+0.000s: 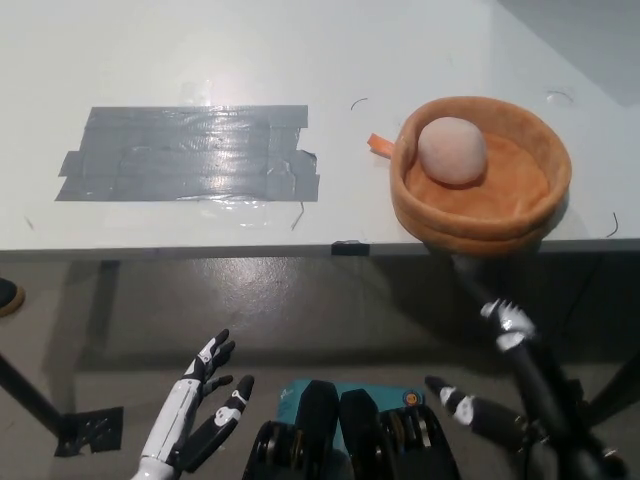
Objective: An emotional support dumpling is kept in a soft plate infront in the middle of the desk infront of the robot. The robot extends its right arm to pick up the dumpling and hands it to a person
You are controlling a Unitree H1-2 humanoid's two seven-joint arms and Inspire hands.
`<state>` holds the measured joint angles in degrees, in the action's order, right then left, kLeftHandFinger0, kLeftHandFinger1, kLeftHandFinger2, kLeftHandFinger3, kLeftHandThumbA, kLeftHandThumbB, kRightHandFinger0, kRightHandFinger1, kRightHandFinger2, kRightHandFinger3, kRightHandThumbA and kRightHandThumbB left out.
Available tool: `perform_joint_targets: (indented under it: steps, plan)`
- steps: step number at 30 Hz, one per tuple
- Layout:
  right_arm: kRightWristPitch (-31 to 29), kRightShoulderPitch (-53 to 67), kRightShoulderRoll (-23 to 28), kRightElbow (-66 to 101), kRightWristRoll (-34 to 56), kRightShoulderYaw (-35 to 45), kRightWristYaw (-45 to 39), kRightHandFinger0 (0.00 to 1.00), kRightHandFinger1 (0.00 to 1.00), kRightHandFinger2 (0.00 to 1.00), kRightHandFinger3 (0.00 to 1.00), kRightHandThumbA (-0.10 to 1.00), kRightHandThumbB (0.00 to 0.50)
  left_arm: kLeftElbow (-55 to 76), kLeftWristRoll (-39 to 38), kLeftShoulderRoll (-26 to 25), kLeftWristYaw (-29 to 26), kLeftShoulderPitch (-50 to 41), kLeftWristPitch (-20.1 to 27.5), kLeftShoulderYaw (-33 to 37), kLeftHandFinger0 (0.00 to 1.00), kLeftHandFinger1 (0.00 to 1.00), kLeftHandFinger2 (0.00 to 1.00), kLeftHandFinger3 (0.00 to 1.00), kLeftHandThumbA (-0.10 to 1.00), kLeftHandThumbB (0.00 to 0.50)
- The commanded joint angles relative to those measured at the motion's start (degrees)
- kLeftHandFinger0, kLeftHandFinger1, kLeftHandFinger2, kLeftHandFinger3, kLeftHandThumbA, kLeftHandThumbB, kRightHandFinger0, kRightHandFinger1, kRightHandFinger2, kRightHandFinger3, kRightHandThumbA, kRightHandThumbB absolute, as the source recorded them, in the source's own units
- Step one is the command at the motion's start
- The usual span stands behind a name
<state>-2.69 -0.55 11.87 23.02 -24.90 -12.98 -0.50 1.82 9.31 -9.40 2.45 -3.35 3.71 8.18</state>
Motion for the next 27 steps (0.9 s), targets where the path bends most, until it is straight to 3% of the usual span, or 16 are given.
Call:
perform_joint_targets:
  steps: [1,2,5,8,11,16,23,27]
  plan:
    - [22.56,-18.29,8.1,20.4,8.99,9.87,-10.95,1.0,1.0,1.0,1.0,0.92,0.451,2.06,0.87,-0.96,1.03,1.71,2.17,0.05,0.93,1.0,1.0,1.0,0.7,0.036]
    - [25.93,-22.74,9.88,18.72,10.23,10.33,-12.96,1.0,1.0,1.0,1.0,0.94,0.467,2.09,0.87,-1.04,1.01,1.77,2.27,-0.03,0.93,1.0,1.0,1.0,0.7,0.031]
    - [29.32,-32.13,13.19,10.25,10.01,9.35,-17.6,1.0,1.0,1.0,1.0,1.0,0.4,2.21,0.66,-1.13,1.06,1.78,1.95,-0.28,0.93,1.0,1.0,1.0,0.71,0.043]
    - [29.1,-39.55,14.68,-0.28,8.83,6.95,-20.55,1.0,1.0,1.0,1.0,1.0,0.416,1.97,0.3,-1.1,1.12,2.17,2.09,-0.44,0.94,1.0,1.0,1.0,0.71,0.046]
    - [29.55,-46.9,14.17,-13.28,4.93,2.96,-22.63,1.0,1.0,1.0,1.0,1.0,0.477,1.9,0.19,-0.84,1.1,2.52,1.83,-0.43,0.95,1.0,1.0,1.0,0.69,0.045]
    - [28.84,-55.51,12.04,-32.64,2.47,-1.33,-24.24,1.0,1.0,1.0,1.0,1.0,0.437,1.48,0.11,-0.59,1.26,3.16,2.02,-0.16,0.94,1.0,1.0,1.0,0.67,0.039]
    - [27.45,-63.41,7.41,-54.47,2.63,-3.9,-23.6,1.0,1.0,1.0,1.0,1.0,0.485,2.09,0.5,-0.7,1.38,3.92,1.41,-0.06,0.95,1.0,1.0,1.0,0.68,0.029]
    - [26.66,-65.8,5.03,-62.47,2.78,-5.05,-23.22,1.0,1.0,1.0,1.0,1.0,0.44,1.98,0.53,-0.55,1.29,4.37,1.93,-0.03,0.92,1.0,1.0,1.0,0.65,0.02]
